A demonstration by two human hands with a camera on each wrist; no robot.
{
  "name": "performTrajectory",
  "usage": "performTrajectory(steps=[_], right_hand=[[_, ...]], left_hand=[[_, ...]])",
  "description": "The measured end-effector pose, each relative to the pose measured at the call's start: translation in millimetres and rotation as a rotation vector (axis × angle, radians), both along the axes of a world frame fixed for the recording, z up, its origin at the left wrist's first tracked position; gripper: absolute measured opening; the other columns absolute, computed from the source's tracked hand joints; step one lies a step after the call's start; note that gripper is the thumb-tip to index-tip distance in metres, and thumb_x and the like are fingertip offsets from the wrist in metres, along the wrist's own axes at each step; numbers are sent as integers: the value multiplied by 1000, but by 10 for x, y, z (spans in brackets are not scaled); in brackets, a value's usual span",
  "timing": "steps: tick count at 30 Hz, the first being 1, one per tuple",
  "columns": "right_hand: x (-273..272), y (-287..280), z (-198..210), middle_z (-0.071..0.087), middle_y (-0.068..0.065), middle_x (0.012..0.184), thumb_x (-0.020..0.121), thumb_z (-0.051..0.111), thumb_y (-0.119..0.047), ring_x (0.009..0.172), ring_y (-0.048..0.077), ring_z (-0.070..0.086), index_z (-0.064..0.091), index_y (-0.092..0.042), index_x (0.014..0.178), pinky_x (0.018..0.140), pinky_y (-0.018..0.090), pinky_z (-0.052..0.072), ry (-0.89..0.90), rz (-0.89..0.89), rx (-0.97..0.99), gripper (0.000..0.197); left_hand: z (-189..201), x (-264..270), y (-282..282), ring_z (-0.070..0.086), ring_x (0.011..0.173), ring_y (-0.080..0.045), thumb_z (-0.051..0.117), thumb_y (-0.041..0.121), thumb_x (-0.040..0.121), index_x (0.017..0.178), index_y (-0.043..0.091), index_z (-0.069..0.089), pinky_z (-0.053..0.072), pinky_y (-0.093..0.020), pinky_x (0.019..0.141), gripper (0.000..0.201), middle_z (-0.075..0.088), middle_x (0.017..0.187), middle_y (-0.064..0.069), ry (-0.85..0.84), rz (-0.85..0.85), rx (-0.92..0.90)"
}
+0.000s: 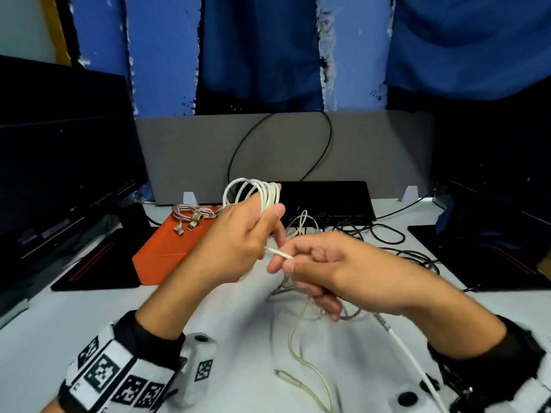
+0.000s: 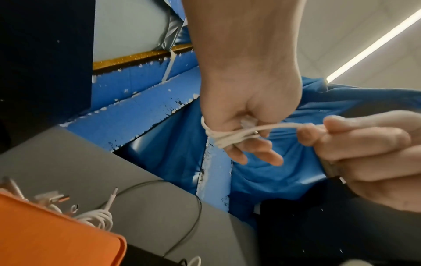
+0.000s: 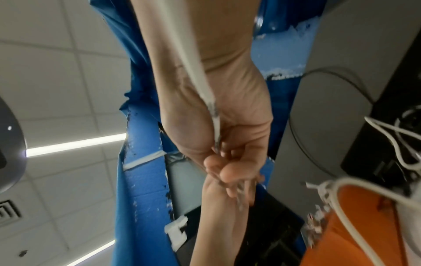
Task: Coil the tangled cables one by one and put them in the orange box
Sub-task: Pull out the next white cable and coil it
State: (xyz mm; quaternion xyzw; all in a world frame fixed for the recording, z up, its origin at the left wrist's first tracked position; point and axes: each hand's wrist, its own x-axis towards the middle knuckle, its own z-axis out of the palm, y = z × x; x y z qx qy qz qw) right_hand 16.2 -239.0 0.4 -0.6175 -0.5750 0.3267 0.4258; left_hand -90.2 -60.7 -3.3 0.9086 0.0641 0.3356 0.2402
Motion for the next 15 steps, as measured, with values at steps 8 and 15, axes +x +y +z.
performTrajectory(steps=[8, 15], right_hand=[[203, -62, 112, 55, -3, 62, 102, 57, -41, 53, 8, 43, 63, -30, 92, 51, 24, 31, -530, -398, 357, 16], [57, 55, -117, 67, -15, 101, 105, 21, -63, 95, 5, 63, 54, -37, 127, 79, 27, 49, -441, -467, 431, 47]], left_hand=[[70, -143, 26, 35, 46, -11, 40, 30, 106, 111, 1, 69, 39, -37, 63, 41, 28, 56, 1, 293, -686, -659], [-48, -1, -205, 26, 39, -10, 40, 21, 107, 95, 9, 60, 50, -26, 67, 26, 27, 54, 8, 61, -1073, -1222]])
